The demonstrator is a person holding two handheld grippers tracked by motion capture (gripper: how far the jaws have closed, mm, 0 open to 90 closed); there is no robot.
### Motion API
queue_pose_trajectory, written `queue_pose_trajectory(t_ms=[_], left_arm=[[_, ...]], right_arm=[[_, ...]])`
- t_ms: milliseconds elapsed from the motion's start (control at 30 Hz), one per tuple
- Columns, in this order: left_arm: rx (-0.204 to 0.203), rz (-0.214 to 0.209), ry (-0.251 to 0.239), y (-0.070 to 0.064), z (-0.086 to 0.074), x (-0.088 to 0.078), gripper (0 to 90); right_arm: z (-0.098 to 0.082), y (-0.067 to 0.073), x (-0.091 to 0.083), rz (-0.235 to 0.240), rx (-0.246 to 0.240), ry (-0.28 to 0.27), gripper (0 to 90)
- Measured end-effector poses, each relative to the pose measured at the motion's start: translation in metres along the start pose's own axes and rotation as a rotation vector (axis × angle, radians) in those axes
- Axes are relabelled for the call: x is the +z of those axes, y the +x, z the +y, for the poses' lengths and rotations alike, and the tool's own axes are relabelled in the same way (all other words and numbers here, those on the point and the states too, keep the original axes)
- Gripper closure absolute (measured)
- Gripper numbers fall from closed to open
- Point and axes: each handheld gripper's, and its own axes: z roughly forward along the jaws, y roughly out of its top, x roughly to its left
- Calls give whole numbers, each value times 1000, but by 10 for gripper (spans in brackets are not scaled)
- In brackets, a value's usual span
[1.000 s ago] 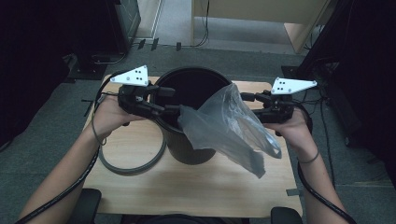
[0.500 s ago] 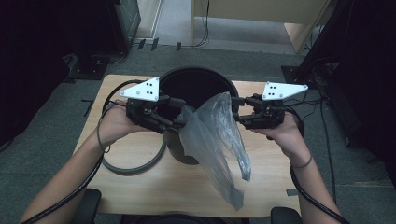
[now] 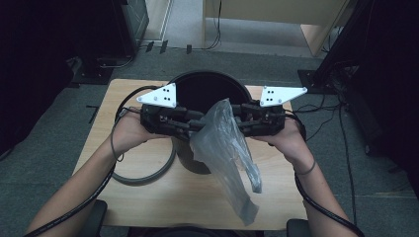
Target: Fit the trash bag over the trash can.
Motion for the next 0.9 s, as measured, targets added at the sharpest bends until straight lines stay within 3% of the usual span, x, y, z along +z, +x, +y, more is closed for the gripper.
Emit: queue_pose_trajectory(t_ms=[33,67,167,300,467,667,767,900], left_arm=[[3,8,11,0,0,1,801],[0,6,25,0,0,3,801],[-3,16,30,0,2,3,900],[-14,31,6,5,5,-3,900],[-28,31,-5,9,3,-8,900],[-34,59,-18,12,-2,-14,900],[-71,86,-39,20,-2,-19,900],[-90,99,-46,27,-2,-23,900]], right_arm=[[1,1,1,-4,2,-5,679],[1,1,1,-4,2,-5,679],[4,3,-1,-45,29,-20,900],[7,3,-3,-78,42,-43,900],[7,1,-7,-84,48,-41,900],[-3,-3,-26,-115,76,-56,887],[-10,-3,-35,-133,83,-56,846],[-13,-1,-42,-148,84,-60,832]])
